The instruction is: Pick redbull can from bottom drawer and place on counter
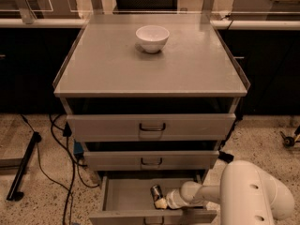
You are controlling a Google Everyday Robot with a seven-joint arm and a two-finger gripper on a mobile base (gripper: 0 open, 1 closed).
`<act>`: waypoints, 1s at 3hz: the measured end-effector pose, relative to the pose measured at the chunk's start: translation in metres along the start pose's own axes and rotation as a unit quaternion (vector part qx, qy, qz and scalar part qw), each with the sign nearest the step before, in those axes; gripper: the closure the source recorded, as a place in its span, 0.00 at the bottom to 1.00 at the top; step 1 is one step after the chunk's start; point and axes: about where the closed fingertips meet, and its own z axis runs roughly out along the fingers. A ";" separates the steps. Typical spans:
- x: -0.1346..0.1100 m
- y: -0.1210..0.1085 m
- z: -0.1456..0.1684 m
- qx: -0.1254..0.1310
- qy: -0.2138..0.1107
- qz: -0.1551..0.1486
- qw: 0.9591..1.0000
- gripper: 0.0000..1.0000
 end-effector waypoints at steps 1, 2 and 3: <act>0.000 0.000 0.000 0.000 0.000 0.000 1.000 1.00; 0.000 0.000 0.000 0.000 0.000 0.000 1.000 1.00; -0.003 -0.004 -0.008 -0.014 0.001 -0.023 1.000 1.00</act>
Offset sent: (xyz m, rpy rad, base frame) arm 0.0000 0.0000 0.0000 0.0000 0.0000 0.0000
